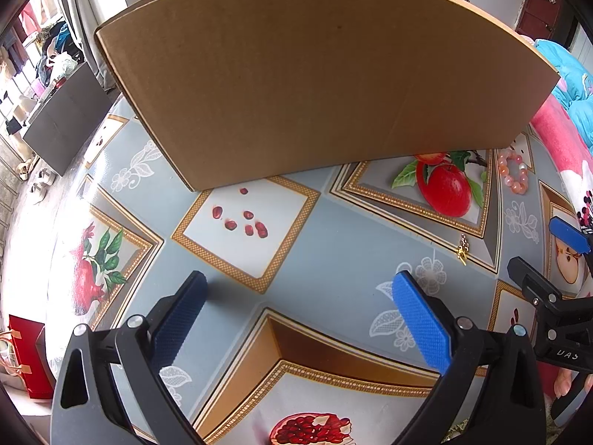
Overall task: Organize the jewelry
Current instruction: 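Lower the open right gripper over the orange bead bracelet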
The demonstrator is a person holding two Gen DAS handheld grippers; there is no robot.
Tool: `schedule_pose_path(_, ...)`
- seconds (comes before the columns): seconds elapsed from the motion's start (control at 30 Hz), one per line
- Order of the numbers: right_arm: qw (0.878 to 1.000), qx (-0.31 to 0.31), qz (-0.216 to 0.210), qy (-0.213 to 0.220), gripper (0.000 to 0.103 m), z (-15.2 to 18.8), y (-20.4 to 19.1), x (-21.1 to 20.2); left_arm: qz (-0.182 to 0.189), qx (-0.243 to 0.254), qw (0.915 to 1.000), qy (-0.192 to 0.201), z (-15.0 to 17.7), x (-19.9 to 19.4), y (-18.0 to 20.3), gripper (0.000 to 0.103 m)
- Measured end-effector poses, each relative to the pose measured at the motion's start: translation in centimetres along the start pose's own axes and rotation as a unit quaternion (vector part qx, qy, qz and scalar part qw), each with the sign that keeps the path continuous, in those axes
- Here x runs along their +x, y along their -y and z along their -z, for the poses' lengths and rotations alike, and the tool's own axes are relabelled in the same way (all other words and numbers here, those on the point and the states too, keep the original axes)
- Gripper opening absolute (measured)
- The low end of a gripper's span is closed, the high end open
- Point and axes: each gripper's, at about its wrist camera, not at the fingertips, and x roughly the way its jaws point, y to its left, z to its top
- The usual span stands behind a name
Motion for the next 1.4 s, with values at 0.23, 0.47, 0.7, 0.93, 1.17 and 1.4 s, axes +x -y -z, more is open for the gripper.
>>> schedule_pose_path(0.23,1.000,-0.001,0.001,-0.004,0.095,-0.2,-0.2,0.1,0.000,0.000,1.0000,0.001,-0.1,-0.1,0.0,0.098)
schedule_pose_path(0.47,1.000,0.001,0.001,-0.007,0.095,-0.3,-0.3,0.1,-0.003,-0.005,0.9999,0.011,-0.1,-0.2,0.1,0.098)
schedule_pose_path(0.7,1.000,0.000,0.002,0.005,0.095,0.0,-0.5,-0.2,0.003,0.002,0.9995,0.030,0.3,-0.4,-0.3,0.098)
schedule_pose_path(0.93,0.999,0.020,-0.014,0.021,0.095,0.3,0.3,-1.4,0.007,0.013,0.9985,0.052,1.0,-1.2,0.2,0.098)
schedule_pose_path(1.17,0.995,0.072,-0.041,0.063,0.095,-0.4,3.1,-3.7,0.052,0.042,0.9930,0.098,1.4,-3.0,1.4,0.098)
schedule_pose_path(1.4,0.990,0.089,-0.067,0.083,0.093,-0.5,4.1,-4.5,0.082,0.093,0.9839,0.128,1.6,-4.4,3.7,0.090)
